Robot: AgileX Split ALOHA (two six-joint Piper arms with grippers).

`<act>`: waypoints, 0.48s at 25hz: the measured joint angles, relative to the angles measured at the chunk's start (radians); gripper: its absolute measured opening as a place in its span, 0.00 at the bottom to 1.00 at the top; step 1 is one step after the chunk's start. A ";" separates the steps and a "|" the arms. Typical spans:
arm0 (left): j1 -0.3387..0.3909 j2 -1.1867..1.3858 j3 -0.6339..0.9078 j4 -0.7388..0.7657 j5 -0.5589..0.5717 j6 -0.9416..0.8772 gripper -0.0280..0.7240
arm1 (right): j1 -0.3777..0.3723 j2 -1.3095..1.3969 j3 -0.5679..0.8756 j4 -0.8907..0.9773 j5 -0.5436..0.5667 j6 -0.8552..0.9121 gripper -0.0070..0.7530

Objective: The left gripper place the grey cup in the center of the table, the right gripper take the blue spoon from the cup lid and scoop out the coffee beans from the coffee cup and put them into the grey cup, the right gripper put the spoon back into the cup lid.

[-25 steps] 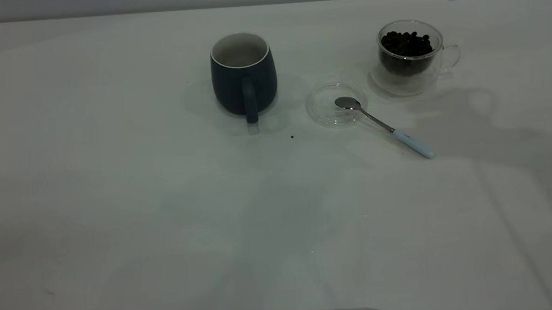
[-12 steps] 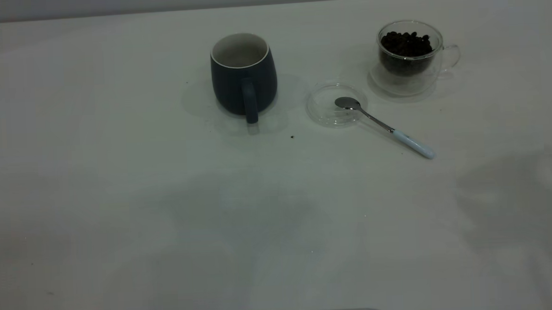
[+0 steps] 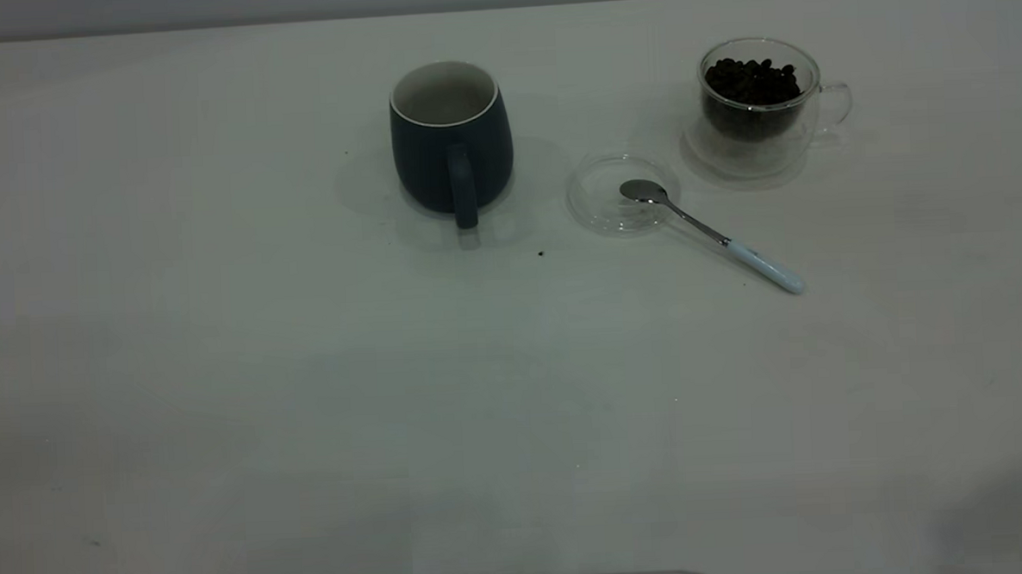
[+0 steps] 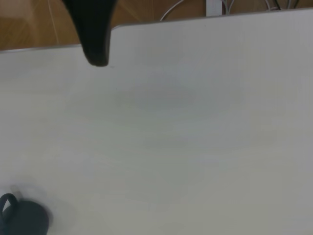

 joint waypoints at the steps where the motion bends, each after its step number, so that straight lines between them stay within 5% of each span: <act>1: 0.000 0.000 0.000 0.000 0.000 0.000 0.74 | 0.000 -0.027 0.010 -0.008 0.006 -0.004 0.79; 12: 0.000 0.000 0.000 0.000 0.000 0.000 0.74 | 0.000 -0.455 0.247 -0.093 -0.069 0.013 0.79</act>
